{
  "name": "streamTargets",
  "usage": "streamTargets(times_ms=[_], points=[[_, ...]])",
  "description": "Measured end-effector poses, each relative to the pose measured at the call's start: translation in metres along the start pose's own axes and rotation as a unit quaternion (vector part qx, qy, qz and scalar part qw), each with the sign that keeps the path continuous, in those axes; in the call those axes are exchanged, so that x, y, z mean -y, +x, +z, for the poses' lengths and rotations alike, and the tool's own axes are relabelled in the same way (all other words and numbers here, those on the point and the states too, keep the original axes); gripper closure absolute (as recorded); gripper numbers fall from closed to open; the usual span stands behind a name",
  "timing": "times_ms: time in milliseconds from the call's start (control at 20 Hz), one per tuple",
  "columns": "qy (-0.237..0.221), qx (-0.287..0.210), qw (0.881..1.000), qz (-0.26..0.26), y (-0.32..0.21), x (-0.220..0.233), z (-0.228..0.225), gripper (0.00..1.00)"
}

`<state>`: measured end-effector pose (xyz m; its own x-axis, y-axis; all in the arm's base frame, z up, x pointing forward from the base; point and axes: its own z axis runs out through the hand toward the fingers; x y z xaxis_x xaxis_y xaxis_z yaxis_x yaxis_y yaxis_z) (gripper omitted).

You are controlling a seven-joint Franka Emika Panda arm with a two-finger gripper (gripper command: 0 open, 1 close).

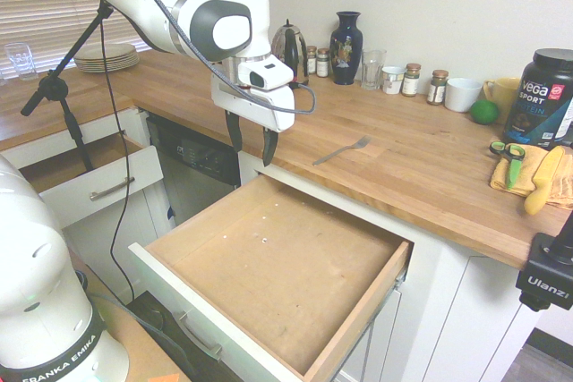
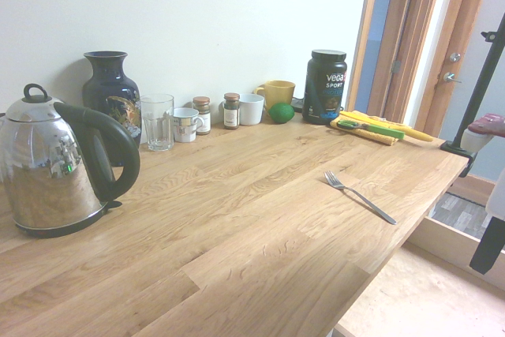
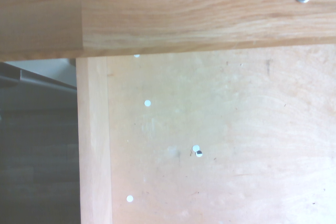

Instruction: Put fork in the drawer

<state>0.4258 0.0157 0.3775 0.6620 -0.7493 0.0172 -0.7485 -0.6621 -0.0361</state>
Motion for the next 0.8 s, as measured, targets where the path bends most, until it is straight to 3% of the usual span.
streamTargets(times_ms=[300, 800], points=[[0.012, -0.014, 1.000, 0.004, 0.013, 0.004, -0.005, 0.00], [0.022, -0.039, 0.996, 0.076, 0.102, 0.043, -0.005, 0.00]])
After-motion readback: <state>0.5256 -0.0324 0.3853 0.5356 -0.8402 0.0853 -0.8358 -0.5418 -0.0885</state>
